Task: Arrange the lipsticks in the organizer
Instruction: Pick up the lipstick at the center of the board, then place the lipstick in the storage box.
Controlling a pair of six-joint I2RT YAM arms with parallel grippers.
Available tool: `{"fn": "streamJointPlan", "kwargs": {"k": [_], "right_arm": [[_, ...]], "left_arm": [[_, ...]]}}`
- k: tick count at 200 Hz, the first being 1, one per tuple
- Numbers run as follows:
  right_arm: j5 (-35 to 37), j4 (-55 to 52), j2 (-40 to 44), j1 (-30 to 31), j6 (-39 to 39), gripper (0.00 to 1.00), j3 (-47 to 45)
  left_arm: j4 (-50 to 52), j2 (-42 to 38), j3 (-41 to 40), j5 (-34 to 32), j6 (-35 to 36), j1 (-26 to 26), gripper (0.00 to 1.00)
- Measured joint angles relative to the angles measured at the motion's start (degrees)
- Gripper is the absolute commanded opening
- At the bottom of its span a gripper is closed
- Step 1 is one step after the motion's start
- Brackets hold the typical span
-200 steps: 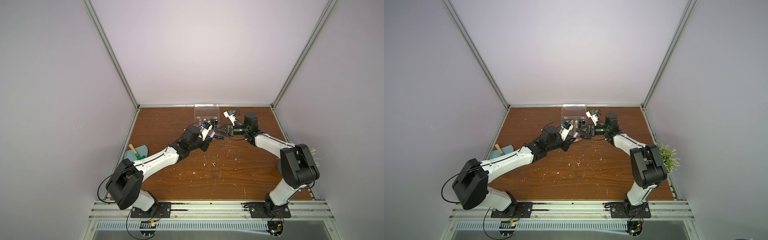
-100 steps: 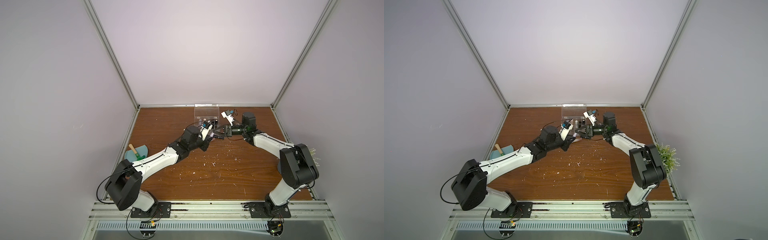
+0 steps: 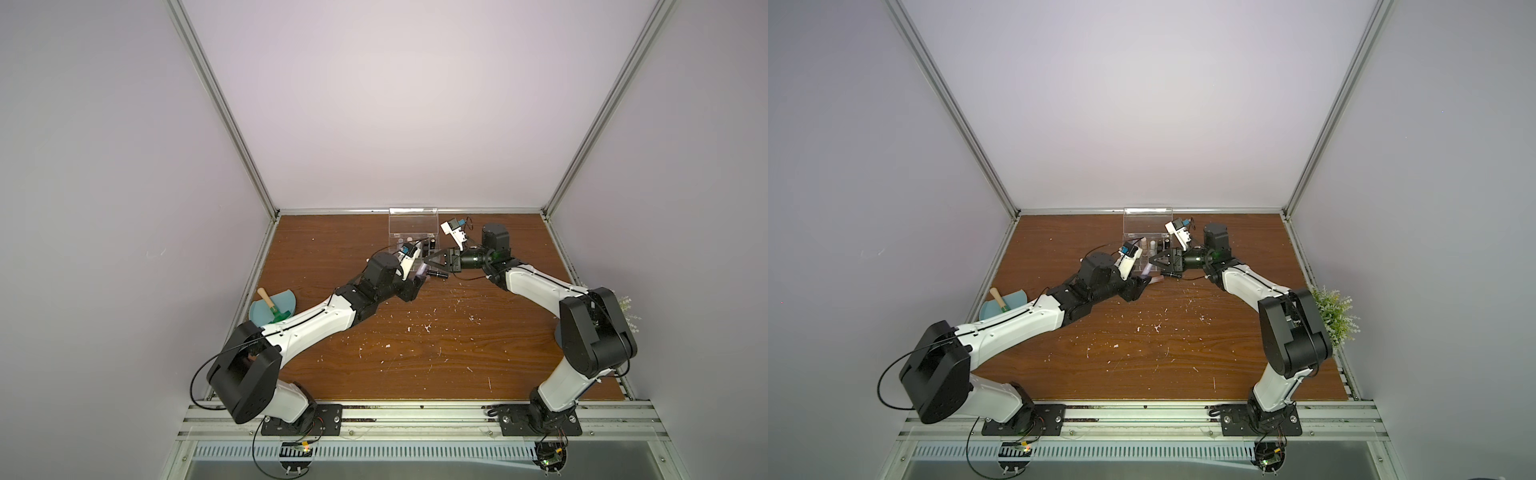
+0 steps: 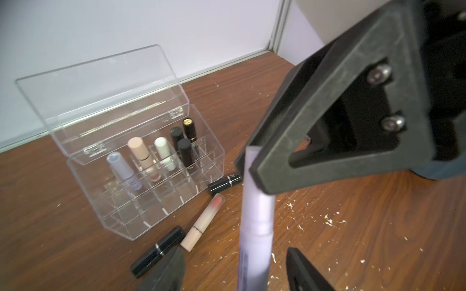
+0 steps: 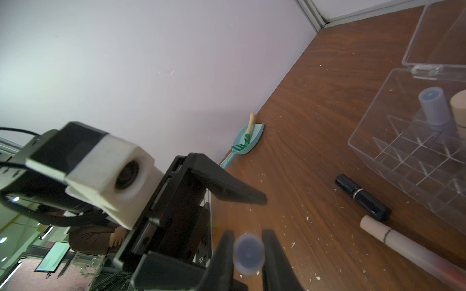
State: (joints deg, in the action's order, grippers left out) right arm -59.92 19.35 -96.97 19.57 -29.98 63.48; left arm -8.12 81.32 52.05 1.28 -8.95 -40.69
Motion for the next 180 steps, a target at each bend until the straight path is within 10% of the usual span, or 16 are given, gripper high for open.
{"fn": "streamJointPlan", "kwargs": {"k": [112, 180], "right_arm": [[43.7, -18.0, -12.6, 14.0, 19.7, 0.08, 25.8], [55.6, -16.1, -18.8, 15.7, 25.0, 0.09, 28.8]], "left_arm": [[-9.7, -15.6, -17.7, -5.4, -10.7, 9.3, 0.72], [-11.9, -17.0, -20.4, -2.4, -12.3, 13.1, 0.72]]}}
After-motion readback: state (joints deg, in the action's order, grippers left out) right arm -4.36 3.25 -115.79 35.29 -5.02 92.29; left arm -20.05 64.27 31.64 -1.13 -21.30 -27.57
